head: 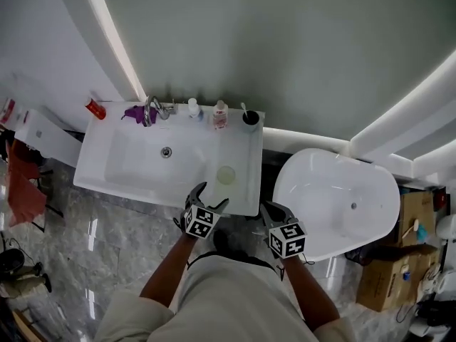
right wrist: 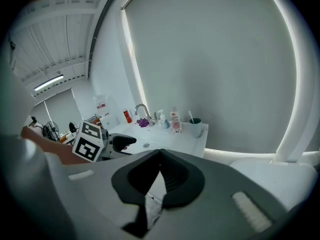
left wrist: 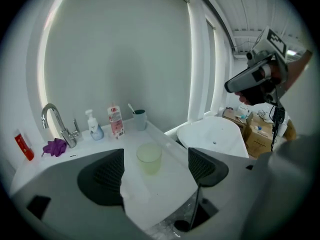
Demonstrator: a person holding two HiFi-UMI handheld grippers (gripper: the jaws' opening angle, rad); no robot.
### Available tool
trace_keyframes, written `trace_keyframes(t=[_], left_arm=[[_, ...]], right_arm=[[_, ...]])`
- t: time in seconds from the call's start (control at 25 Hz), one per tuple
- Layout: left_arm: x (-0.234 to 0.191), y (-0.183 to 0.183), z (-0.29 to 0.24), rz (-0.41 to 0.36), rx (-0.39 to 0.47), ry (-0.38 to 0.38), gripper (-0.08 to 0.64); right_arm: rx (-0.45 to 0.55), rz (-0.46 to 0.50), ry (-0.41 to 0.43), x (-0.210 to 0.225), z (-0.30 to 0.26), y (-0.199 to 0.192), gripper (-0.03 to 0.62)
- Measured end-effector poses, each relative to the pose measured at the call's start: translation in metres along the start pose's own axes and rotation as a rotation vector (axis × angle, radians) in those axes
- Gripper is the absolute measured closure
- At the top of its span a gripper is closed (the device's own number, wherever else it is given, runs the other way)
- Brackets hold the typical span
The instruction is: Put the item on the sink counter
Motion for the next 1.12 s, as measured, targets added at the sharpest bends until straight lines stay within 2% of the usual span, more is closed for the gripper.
trace_keyframes(t=[0.2,0.4,0.6,0.72,0.88,1.04,1.12], left_arm=[[0.012,0.025,0.050,0.055,0.065,0.049,0.156],[0.030,0.039,0.098,0.131,0.112,0.105,0.174],[0.059,0.047,0.144,0.113,0.163,0.155,0.203],[0.072,0.049,0.171,0.117,0.194,0.189,0.258],[0.084,0.044,0.202,0.138,0.178,0.222,0.275],[0.089,0.036,0.229,0.163,0.176,0.261,0.355],[0.091,0.033,0.241,0.164,0.174,0.273,0.364]], right_arm=[[0.031,0.085,0.039,-0.015,0.024,0.009,0.583],[0.070,0.108,0.058,-0.025,0.056,0.008,0.581],[0.122,0.087,0.056,-0.027,0.092,-0.001,0.581],[0.140,0.088,0.062,-0.032,0.107,-0.007,0.581],[0.158,0.134,0.085,-0.044,0.122,-0.009,0.581],[0.177,0.190,0.104,-0.058,0.130,-0.007,0.581],[0.188,0.211,0.108,-0.064,0.134,-0.006,0.583]])
Point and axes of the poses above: the fingertips, and each gripper's own axes: z backward along the fingers, x to its right, y out of its top, the point moved 10 cm from there along z, backward along the fingers, and after that the axes turned 7 degrees about y, right-handed, at the moved point
